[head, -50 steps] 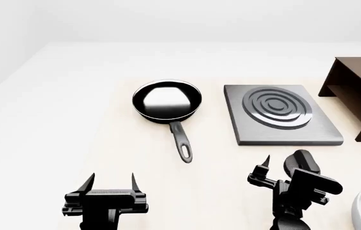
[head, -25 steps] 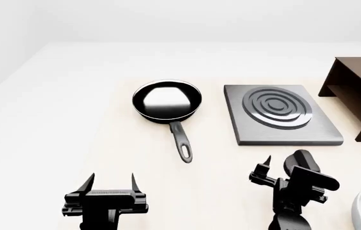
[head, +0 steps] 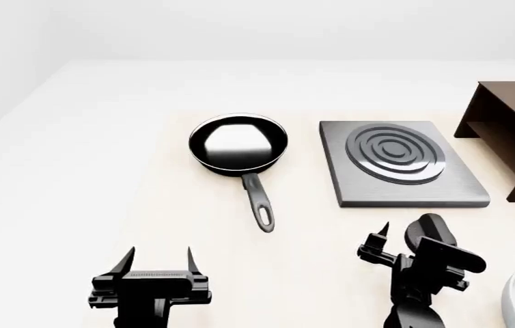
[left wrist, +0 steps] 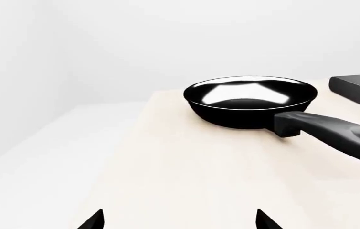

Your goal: Turn on the stove.

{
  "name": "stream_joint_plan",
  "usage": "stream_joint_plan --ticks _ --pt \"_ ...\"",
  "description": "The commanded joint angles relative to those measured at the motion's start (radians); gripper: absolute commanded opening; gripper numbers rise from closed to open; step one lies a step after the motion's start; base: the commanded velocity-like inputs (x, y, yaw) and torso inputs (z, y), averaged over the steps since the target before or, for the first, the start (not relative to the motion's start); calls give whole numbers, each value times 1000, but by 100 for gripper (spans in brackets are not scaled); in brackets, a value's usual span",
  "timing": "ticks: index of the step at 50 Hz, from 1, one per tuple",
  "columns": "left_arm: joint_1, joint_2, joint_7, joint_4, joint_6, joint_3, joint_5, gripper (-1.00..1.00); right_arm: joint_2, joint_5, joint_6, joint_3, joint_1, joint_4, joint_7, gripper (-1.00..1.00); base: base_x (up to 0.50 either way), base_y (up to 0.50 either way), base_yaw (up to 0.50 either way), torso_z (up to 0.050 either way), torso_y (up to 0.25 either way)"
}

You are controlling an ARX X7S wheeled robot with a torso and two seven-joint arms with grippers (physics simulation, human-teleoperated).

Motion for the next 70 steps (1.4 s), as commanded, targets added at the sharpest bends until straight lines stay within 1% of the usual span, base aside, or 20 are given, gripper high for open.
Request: stream_joint_plan --ticks 1,16,38,70 --pt "6 9 24 6 12 -14 -8 100 -13 -13 -10 16 0 4 -10 100 0 0 0 0 0" --pt "10 3 15 22 4 -7 -11 100 -13 -8 -10 13 -5 -7 -5 100 0 0 0 0 1" --pt "1 -1 9 12 9 0 -19 100 -9 23 -34 64 -24 -30 72 100 0 0 0 0 0" --pt "-2 -9 -1 8 15 12 -27 100 -11 20 -51 50 -18 -15 69 100 0 0 0 0 0"
